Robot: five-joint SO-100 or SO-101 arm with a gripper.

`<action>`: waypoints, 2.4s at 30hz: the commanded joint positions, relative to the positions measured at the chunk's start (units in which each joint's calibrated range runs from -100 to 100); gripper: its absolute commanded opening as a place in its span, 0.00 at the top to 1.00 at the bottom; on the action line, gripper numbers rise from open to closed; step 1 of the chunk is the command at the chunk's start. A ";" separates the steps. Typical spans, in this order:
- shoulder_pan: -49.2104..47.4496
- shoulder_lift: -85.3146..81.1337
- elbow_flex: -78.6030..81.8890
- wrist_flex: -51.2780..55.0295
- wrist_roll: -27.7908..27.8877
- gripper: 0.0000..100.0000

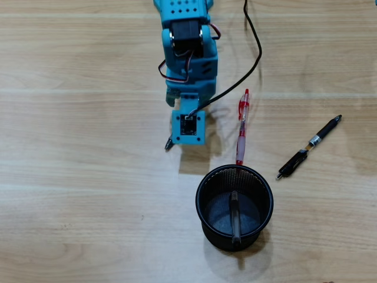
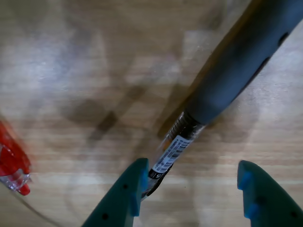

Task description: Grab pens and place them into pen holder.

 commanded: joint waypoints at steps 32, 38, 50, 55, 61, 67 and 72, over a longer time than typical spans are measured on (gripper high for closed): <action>0.49 0.66 -5.61 -7.56 -5.06 0.98; -0.24 -4.88 -16.07 1.74 -4.90 0.98; -3.32 -18.74 -27.60 13.54 -4.85 0.98; -7.77 -18.15 -28.78 9.23 -4.65 0.98; -12.31 -10.76 -35.45 -14.70 2.16 0.98; -14.58 -6.22 -38.87 -28.05 6.93 0.98; -14.40 -2.53 -44.46 -36.31 18.06 0.98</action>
